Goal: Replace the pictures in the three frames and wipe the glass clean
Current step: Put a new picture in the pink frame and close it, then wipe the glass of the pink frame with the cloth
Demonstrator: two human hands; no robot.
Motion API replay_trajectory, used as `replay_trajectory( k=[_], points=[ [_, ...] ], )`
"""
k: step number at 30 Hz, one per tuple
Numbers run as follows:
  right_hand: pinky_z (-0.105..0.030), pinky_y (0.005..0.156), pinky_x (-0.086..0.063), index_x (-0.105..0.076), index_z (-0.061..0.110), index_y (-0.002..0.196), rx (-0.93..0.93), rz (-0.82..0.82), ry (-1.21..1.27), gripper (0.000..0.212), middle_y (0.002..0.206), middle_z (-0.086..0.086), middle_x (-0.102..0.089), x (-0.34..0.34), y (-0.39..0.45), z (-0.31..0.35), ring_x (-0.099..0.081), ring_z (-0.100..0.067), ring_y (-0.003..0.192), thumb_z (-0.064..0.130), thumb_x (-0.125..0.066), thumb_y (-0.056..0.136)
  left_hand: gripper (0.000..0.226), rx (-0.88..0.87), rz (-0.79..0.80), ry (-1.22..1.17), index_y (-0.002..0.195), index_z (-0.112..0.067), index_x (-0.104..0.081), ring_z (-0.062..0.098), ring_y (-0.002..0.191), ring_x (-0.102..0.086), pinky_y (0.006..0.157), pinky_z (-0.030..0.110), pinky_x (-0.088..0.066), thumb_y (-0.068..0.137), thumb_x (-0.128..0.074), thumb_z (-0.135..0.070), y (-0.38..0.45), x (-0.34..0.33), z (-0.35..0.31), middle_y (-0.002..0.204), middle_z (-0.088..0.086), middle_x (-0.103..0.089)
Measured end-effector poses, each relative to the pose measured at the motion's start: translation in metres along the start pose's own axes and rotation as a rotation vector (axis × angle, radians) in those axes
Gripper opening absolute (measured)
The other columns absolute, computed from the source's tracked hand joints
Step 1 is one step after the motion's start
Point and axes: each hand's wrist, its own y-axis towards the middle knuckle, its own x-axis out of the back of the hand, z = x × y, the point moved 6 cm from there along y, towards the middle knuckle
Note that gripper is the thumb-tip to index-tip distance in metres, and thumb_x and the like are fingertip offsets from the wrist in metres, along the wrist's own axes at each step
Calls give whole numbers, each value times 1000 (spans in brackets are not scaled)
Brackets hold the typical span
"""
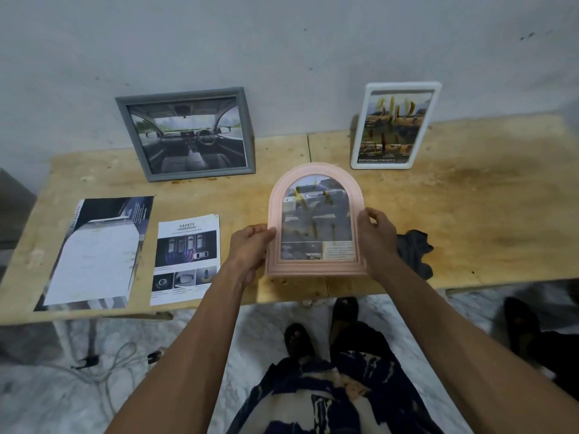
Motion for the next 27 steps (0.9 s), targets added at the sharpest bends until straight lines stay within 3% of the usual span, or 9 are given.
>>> replay_trajectory(
  k=[4,8,13,16,19,22,27],
  points=[
    [-45,88,-55,-46,16,129,-92,116,-62,48,111,-1,-56,-14,3,-20,-59,-21,96,29,-68,88,22,49,-39,34,109,-1,-69,22,74,-68,53,24,-53,88,-72,-7,3,1,20,99,15,-73],
    [-46,85,-55,-47,16,126,-73,177,-197,49,111,-3,-58,-21,9,-29,-60,-23,92,18,-72,83,34,43,-81,131,110,-3,-68,20,68,-68,52,24,-52,80,-83,-12,10,1,32,100,16,-75],
    [-41,82,-55,-50,17,123,-15,168,-283,42,105,-1,-58,-27,22,-34,-58,-19,86,17,-70,86,41,9,-138,316,108,-7,-74,24,78,-73,81,42,-62,71,-90,-16,26,-5,38,93,8,-76],
    [-36,80,-53,-53,15,125,20,157,-328,41,106,0,-58,-29,32,-36,-58,-18,91,17,-70,88,39,-21,-164,459,110,-11,-75,26,88,-73,82,40,-61,74,-88,-22,30,-12,37,98,6,-76],
    [-39,81,-55,-53,13,128,36,167,-387,40,106,-1,-58,-32,38,-39,-59,-20,92,15,-67,90,34,-44,-206,559,109,-10,-76,23,86,-69,80,33,-58,78,-84,-23,31,-18,34,100,7,-75],
    [-44,81,-56,-54,13,123,14,181,-436,36,110,-5,-61,-35,42,-44,-62,-24,94,13,-65,89,33,-47,-245,580,108,-10,-76,18,80,-63,71,25,-50,77,-84,-20,30,-21,33,99,7,-75],
    [-38,78,-54,-55,11,123,27,201,-493,36,113,-11,-62,-36,43,-47,-62,-28,95,14,-63,88,48,-57,-267,529,121,-13,-66,22,92,-69,74,23,-50,76,-83,-10,30,-22,34,98,3,-72]
  ],
)
